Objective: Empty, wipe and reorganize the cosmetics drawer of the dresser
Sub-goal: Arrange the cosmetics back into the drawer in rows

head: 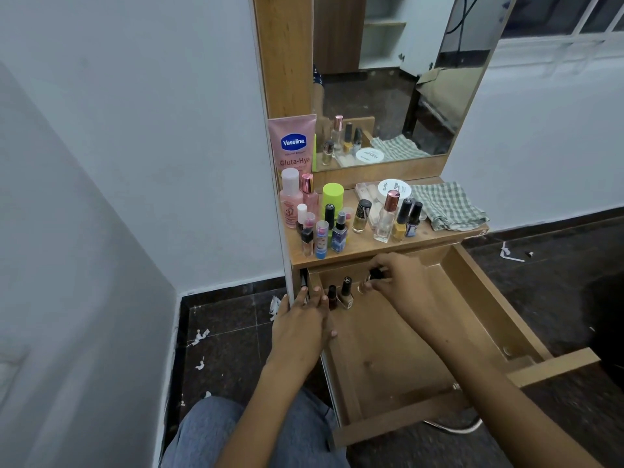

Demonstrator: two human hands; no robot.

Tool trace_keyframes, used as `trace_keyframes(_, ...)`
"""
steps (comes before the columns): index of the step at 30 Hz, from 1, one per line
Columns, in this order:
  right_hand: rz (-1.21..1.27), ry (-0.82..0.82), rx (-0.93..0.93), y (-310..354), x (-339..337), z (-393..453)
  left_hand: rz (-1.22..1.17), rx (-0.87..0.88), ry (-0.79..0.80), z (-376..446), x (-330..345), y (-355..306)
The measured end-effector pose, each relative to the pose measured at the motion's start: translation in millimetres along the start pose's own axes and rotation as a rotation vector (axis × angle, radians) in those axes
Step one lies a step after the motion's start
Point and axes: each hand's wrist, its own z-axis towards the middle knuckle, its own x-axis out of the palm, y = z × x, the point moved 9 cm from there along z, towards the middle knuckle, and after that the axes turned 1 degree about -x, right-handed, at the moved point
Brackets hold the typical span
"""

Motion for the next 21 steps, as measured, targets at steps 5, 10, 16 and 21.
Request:
trace_keyframes(5,0.005,0.096,0.000,-13,39,15,-0.021,0.003,-0.013,-1,-1,0)
trace_keyframes(10,-0.021,0.180,0.014,-20,58,16,-0.021,0.001,-0.005,0,2,1)
trace_keyframes(16,-0.006,0.207,0.019,-19,68,17,-0.019,-0.011,0.005,-1,2,1)
trace_keyframes(21,-0.048,0.215,0.032,-18,67,11,-0.002,-0.002,-0.008,-1,0,0)
